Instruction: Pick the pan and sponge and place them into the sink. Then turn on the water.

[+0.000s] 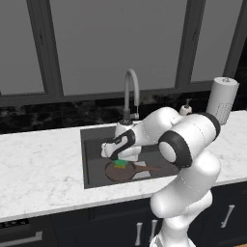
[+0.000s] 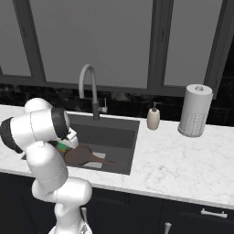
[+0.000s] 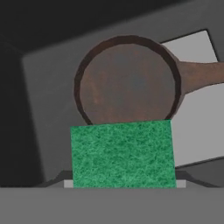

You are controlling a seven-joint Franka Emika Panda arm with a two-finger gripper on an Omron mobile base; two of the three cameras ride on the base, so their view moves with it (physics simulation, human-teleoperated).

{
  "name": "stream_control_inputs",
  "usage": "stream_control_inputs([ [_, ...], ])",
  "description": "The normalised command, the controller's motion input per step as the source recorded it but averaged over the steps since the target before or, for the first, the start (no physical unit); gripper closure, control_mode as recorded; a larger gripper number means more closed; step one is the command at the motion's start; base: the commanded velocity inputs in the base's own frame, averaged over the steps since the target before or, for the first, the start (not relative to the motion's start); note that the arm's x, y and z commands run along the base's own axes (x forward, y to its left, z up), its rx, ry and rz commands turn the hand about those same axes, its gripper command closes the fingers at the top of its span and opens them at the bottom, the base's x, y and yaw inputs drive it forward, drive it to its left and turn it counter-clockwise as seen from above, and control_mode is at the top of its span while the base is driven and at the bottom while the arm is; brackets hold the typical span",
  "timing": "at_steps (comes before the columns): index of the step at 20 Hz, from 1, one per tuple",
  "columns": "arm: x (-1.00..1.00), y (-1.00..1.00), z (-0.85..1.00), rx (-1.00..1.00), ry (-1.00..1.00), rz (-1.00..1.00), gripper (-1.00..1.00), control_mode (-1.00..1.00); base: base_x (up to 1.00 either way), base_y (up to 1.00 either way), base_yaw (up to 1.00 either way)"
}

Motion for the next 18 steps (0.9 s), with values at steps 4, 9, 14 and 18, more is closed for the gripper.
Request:
stream_control_inputs([
  [4, 0.44, 0.00, -0.46, -0.06, 0.03, -0.03, 1.00, -1.00, 0.00, 0.00, 0.00],
  [9, 0.39, 0.08, -0.60, -0.07, 0.03, -0.01, 1.00, -1.00, 0.00, 0.00, 0.00],
  [14, 0.57, 0.02, -0.43, -0.06, 0.01, -0.01, 1.00, -1.00, 0.00, 0.00, 0.00],
  [18, 0.54, 0.09, -0.39, -0.07, 0.00, -0.01, 1.00, -1.00, 0.00, 0.00, 0.00],
])
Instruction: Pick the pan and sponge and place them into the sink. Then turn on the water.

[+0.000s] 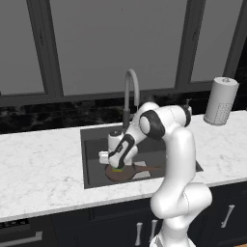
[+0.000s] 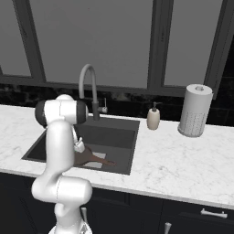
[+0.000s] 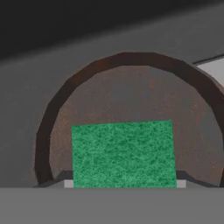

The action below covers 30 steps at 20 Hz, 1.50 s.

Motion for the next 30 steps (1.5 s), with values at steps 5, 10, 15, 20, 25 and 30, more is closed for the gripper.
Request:
stream_control_inputs([
  [5, 0.49, 0.07, -0.38, -0.06, 0.04, -0.02, 1.00, -1.00, 0.00, 0.00, 0.00],
  [10, 0.18, 0.00, -0.09, -0.01, 0.03, -0.01, -1.00, -1.00, 0.00, 0.00, 0.00],
  [15, 0.01, 0.00, 0.00, 0.00, 0.01, 0.00, -1.00, -1.00, 0.00, 0.00, 0.00],
  [20, -0.16, 0.00, 0.20, 0.00, -0.13, 0.00, -1.00, -1.00, 0.00, 0.00, 0.00],
  [25, -0.47, -0.07, 0.71, 0.01, -0.22, 0.00, -1.00, -1.00, 0.00, 0.00, 0.00],
  [30, -0.73, -0.30, 0.89, 0.01, -0.16, 0.00, -1.00, -1.00, 0.00, 0.00, 0.00],
])
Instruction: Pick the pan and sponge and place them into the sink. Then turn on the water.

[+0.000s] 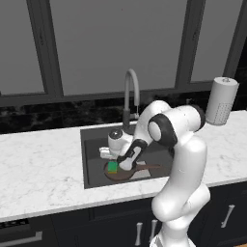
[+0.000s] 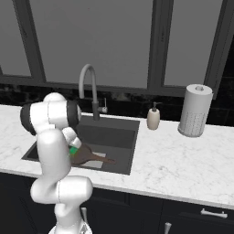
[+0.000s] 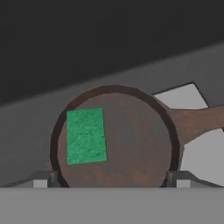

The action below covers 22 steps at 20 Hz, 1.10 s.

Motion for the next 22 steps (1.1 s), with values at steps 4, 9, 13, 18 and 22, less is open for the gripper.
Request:
stream_control_inputs([
  [4, -0.72, -0.13, 1.00, 0.00, -0.10, 0.00, -1.00, -1.00, 0.00, 0.00, 0.00],
  [9, -0.55, -0.15, 1.00, -0.01, -0.04, 0.00, -1.00, -1.00, 0.00, 0.00, 0.00],
  [13, -0.30, 0.00, 1.00, 0.00, -0.03, 0.02, -1.00, -1.00, 0.00, 0.00, 0.00],
  [18, -0.25, 0.00, 1.00, 0.00, -0.07, 0.06, -1.00, -1.00, 0.00, 0.00, 0.00],
  [22, -0.39, 0.00, 1.00, 0.00, 0.00, 0.06, -1.00, -1.00, 0.00, 0.00, 0.00],
])
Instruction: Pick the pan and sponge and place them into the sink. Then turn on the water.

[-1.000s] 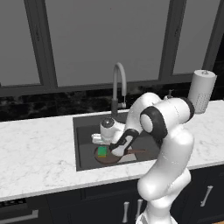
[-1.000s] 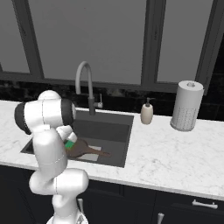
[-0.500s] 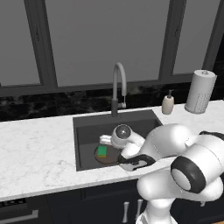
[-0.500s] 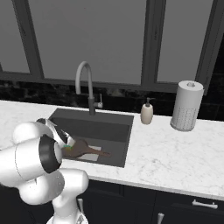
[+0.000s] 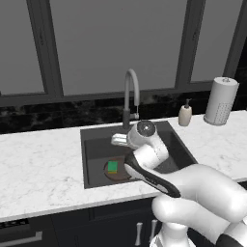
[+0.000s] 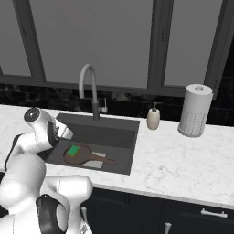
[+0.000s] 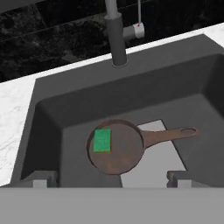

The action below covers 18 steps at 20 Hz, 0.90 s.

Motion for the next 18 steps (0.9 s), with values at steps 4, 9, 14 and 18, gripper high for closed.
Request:
stream_control_inputs([
  [4, -0.43, -0.20, 1.00, 0.00, -0.01, 0.09, -1.00, -1.00, 0.00, 0.00, 0.00],
  [9, -0.39, -0.54, 0.88, -0.01, -0.20, 0.22, -1.00, -1.00, 0.00, 0.00, 0.00],
  [14, -0.06, -0.65, 0.68, 0.00, -0.36, 0.26, -1.00, -1.00, 0.00, 0.00, 0.00],
  [18, -0.21, -0.73, 0.11, -0.02, -0.61, 0.22, -1.00, -1.00, 0.00, 0.00, 0.00],
])
